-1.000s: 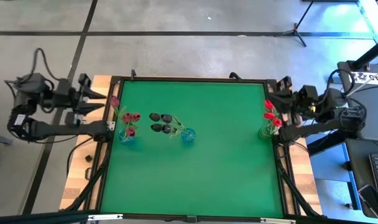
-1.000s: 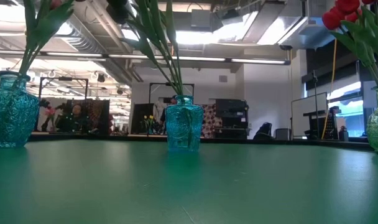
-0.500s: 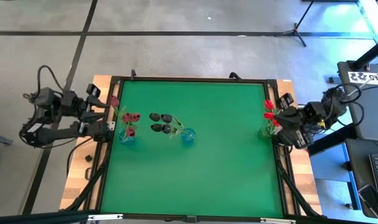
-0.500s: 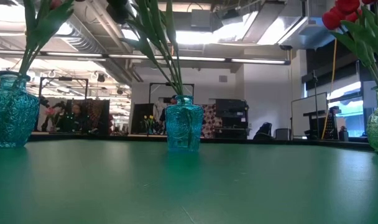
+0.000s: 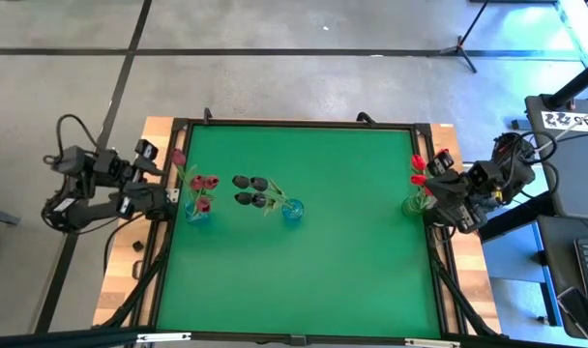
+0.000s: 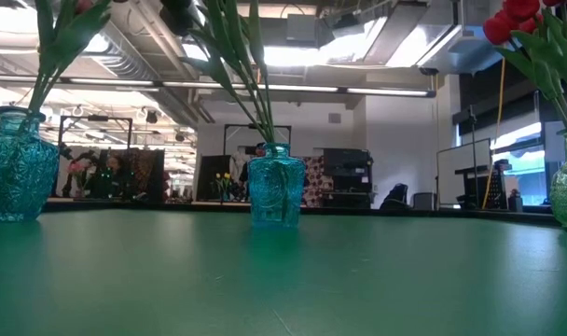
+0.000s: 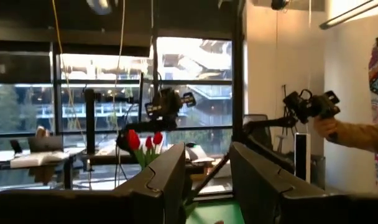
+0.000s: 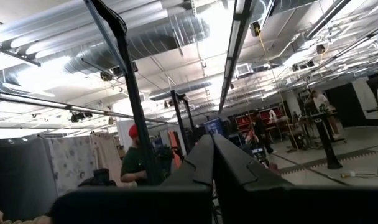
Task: Sort flowers into vase by color
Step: Return to Home Position
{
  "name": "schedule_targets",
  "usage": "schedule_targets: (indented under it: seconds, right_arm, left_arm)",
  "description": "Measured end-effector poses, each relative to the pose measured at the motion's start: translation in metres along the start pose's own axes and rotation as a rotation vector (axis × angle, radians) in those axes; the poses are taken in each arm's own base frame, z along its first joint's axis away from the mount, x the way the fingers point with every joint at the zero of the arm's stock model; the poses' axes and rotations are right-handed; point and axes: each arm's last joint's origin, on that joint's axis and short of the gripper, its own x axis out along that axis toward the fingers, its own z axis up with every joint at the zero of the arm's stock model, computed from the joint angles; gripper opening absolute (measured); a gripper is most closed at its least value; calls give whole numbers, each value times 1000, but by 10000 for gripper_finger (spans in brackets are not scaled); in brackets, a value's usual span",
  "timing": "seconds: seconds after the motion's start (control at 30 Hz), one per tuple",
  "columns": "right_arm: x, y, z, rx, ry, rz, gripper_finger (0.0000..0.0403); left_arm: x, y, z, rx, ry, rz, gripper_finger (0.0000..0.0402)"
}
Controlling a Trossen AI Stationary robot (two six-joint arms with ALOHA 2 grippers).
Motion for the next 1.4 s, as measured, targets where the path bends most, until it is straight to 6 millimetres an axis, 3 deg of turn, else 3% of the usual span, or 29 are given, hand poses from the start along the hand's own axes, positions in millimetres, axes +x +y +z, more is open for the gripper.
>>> schedule_targets:
  seconds: [0.67, 0.8, 1.13, 1.4]
  right_arm:
    - [-1, -3, 2, 21, -4, -41, 5]
    - [-3, -4, 4, 20, -10, -41, 5]
    - [-6, -7, 8, -9, -17, -70, 5]
    - [-6, -7, 6, 16, 2, -61, 5]
  left_arm:
    - [0, -4, 4, 12, -39, -137, 124]
    - [1, -2, 3, 12, -47, -82, 124]
    - [18, 9, -26, -12, -90, -38, 124]
    - [22, 11, -38, -85, -71, -61, 124]
